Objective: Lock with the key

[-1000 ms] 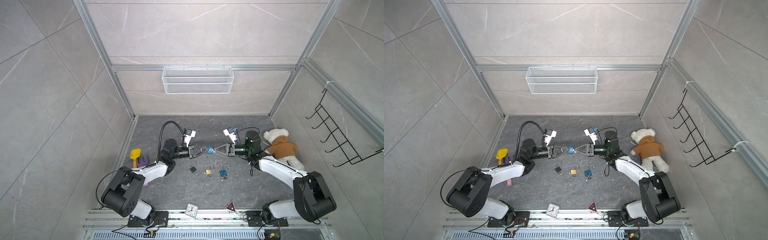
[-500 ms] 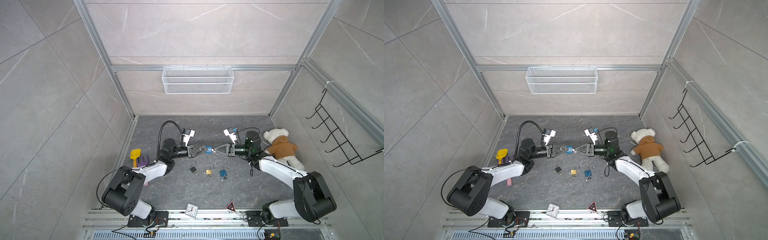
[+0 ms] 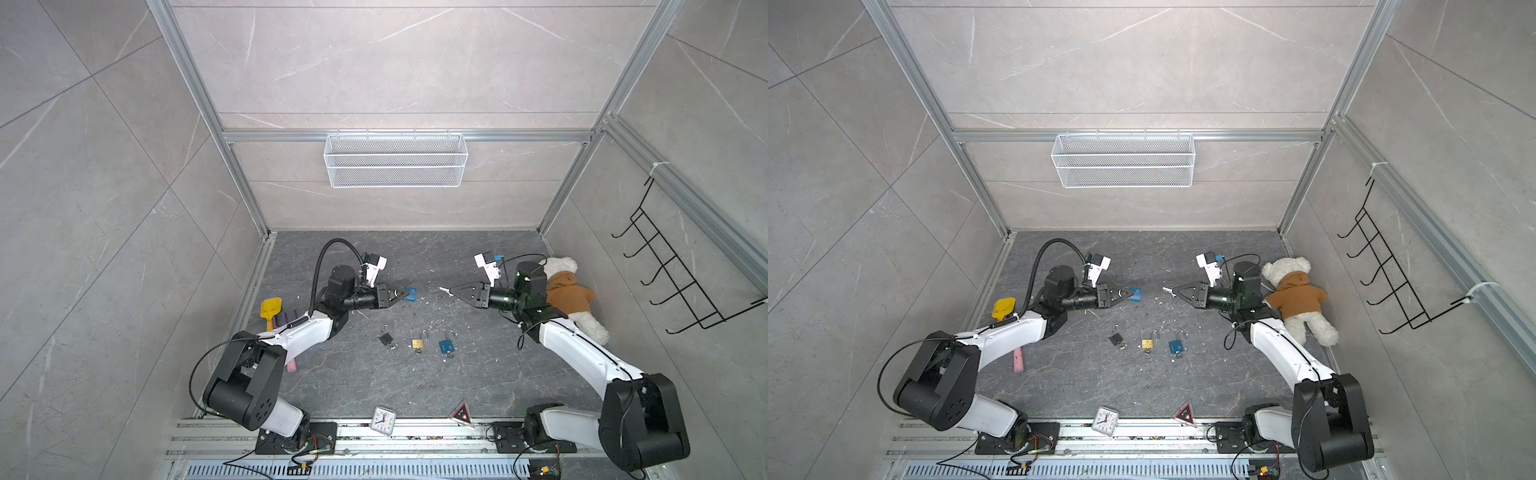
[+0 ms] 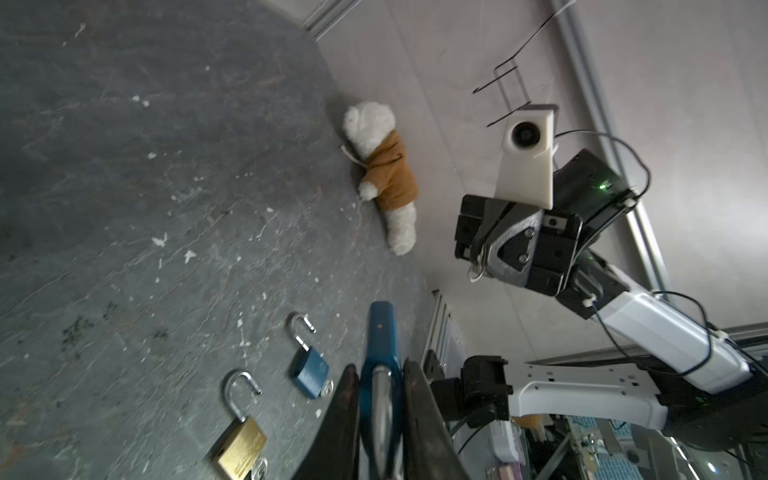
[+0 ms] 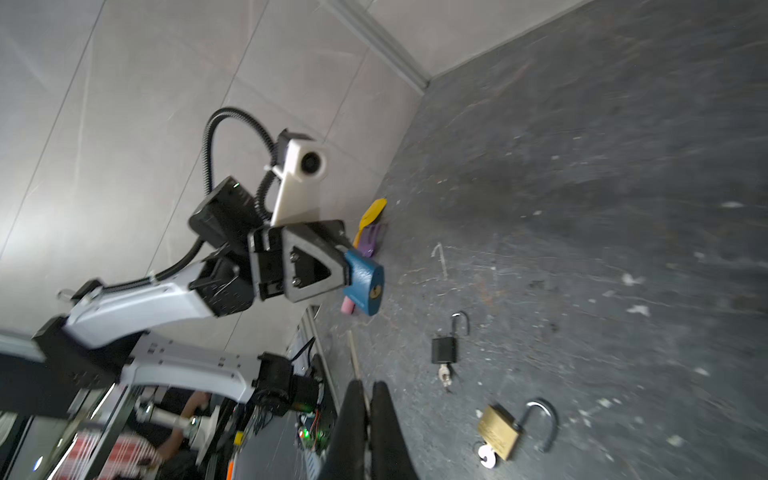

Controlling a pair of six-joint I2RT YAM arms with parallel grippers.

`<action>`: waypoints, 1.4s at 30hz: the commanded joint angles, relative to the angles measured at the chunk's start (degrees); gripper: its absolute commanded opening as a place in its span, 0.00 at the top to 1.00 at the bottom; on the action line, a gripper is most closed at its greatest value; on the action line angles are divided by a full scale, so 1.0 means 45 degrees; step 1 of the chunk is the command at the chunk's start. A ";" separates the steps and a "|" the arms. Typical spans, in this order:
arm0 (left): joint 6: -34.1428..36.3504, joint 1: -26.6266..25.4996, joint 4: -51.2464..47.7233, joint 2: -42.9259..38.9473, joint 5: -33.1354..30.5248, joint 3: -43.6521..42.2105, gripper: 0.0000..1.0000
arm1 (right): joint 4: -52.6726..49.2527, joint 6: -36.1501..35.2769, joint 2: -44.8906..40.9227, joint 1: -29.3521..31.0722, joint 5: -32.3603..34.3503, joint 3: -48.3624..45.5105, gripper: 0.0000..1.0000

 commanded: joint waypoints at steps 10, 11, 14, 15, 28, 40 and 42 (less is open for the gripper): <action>0.6646 -0.2632 -1.2111 0.7386 0.1241 1.0359 1.00 | -0.1741 0.0590 -0.1137 -0.1494 0.5786 -0.2197 1.00; 0.6962 -0.2753 -1.2629 0.7803 0.1238 1.0895 1.00 | -0.1470 0.0703 -0.1125 -0.1602 0.5856 -0.2400 1.00; 0.7590 -0.3045 -1.3844 0.8927 0.1245 1.2425 1.00 | -0.0433 0.1149 -0.0973 -0.1936 0.5752 -0.3066 1.00; 0.7739 -0.3095 -1.4167 0.9291 0.1235 1.2924 1.00 | -0.0096 0.1257 -0.0839 -0.1997 0.5747 -0.3290 1.00; 0.8719 -0.3734 -1.7879 1.3939 0.1859 1.9597 1.00 | 0.4184 0.2059 0.1237 -0.2174 0.5261 -0.4951 1.00; 0.8156 -0.3743 -1.7561 1.5597 0.2380 2.1460 1.00 | 0.5789 0.2124 0.3290 -0.2177 0.4746 -0.4853 1.00; 0.8037 -0.3702 -1.7416 1.5713 0.2341 2.1505 1.00 | 0.5626 0.2009 0.3397 -0.2177 0.4851 -0.4813 1.00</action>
